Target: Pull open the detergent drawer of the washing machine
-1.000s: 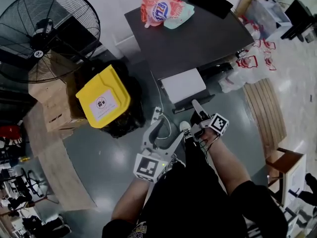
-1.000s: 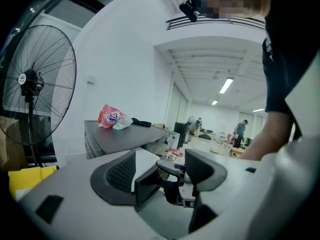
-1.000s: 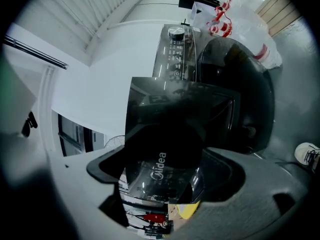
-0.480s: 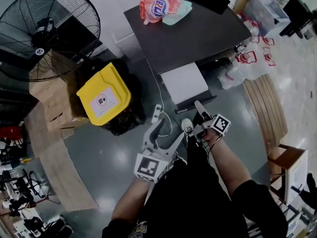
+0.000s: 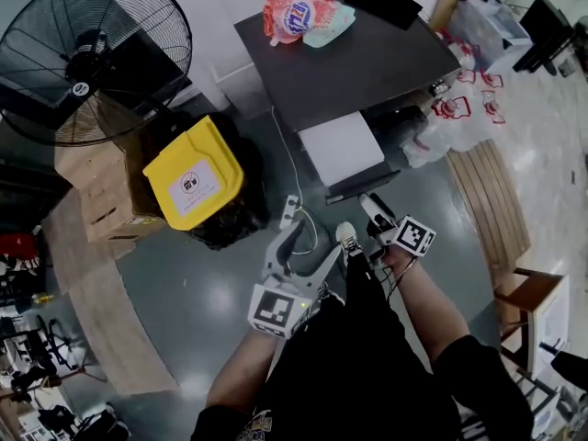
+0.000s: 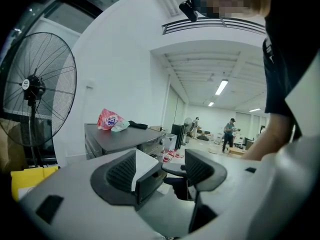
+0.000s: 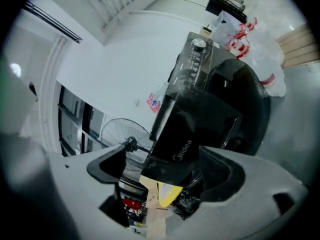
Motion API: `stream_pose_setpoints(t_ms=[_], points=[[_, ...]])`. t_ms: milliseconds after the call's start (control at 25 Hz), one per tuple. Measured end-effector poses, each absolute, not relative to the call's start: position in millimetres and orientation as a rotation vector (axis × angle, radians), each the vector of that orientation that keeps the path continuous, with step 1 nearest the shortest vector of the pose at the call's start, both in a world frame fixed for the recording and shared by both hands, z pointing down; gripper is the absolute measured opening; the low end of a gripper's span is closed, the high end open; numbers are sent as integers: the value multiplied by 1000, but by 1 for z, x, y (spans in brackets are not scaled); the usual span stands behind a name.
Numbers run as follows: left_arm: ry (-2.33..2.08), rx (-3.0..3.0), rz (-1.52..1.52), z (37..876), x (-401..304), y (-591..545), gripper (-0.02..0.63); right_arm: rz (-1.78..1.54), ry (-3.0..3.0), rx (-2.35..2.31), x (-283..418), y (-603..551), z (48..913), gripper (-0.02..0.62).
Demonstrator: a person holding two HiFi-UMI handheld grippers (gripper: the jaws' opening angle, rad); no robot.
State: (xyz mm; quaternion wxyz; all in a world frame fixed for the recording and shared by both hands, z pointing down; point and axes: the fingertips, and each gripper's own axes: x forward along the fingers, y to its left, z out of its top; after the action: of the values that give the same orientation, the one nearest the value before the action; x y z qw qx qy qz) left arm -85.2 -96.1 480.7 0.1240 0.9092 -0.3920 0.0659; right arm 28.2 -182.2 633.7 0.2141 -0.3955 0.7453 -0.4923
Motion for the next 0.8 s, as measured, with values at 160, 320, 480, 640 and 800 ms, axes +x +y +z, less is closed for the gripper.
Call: stream_pose_setpoints(t_ms=[160,320,480,640,800], points=[[-1151,2673,173,473,-89,-81,282,-1267,2177,-1067,21,-166,594,433],[-1154,2687,162,465,-93,-69,282,-1160,2301,-1075,12,-147,553,366],[-1150,2688,160,465,-92,-55,261,-981,2445,-1105,8,-123,515,235],[-1168,2682,162,465,-89,-46,203,-859,2513,-1110,13,-104,486,84],[-1165,2675,117,456,-74,-35,74,-690,2644,-1137,23,-84,460,-2]])
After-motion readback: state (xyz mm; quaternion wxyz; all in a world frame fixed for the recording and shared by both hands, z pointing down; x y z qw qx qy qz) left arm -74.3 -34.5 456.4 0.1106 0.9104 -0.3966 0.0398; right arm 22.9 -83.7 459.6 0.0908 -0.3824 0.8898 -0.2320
